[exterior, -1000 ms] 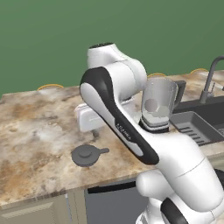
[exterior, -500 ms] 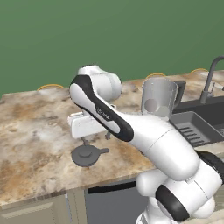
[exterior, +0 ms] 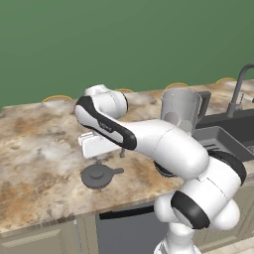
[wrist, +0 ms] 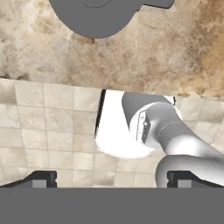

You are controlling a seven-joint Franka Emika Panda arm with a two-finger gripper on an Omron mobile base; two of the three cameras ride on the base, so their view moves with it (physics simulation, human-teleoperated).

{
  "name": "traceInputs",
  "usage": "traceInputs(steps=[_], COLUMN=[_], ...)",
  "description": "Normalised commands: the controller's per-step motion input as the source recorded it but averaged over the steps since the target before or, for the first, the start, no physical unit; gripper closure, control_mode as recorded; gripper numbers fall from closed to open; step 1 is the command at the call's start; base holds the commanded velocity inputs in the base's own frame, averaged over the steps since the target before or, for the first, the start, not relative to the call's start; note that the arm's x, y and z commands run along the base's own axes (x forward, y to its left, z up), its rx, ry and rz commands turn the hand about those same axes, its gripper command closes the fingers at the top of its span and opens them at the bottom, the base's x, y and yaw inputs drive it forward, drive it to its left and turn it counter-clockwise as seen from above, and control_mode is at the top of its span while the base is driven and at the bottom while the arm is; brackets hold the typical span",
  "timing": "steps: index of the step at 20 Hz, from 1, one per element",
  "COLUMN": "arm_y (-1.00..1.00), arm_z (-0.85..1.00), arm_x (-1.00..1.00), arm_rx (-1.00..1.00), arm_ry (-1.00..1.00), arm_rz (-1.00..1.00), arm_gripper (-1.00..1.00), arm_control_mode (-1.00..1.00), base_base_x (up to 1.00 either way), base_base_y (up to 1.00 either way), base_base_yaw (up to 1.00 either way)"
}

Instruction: Grab the onion and lemon from the fridge, place them in the blender, close the lid, and turn on the blender to create a marinade.

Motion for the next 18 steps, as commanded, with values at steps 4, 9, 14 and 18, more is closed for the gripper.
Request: traceInputs(steps=[4, 9, 14, 18], arm_y=[0.0, 0.0, 0.04, 0.01], arm_z=[-0.41, -0.3, -0.53, -0.58], arm_x=[0.23, 0.13, 0.12, 0.04], arm_rx=[-0.04, -0.01, -0.05, 0.0], arm_ry=[-0.08, -0.04, -0.18, -0.08], arm_rz=[-0.05, 0.0, 0.0, 0.0], arm_gripper=[-1.0, -1.0, -1.0, -1.0], arm_control_mode=[-1.0, -1.0, -1.0, -1.0], base_base_x=[0.0, 0.0, 0.0, 0.0], base_base_y=[0.0, 0.0, 0.0, 0.0], base_base_yaw=[0.0, 0.0, 0.0, 0.0])
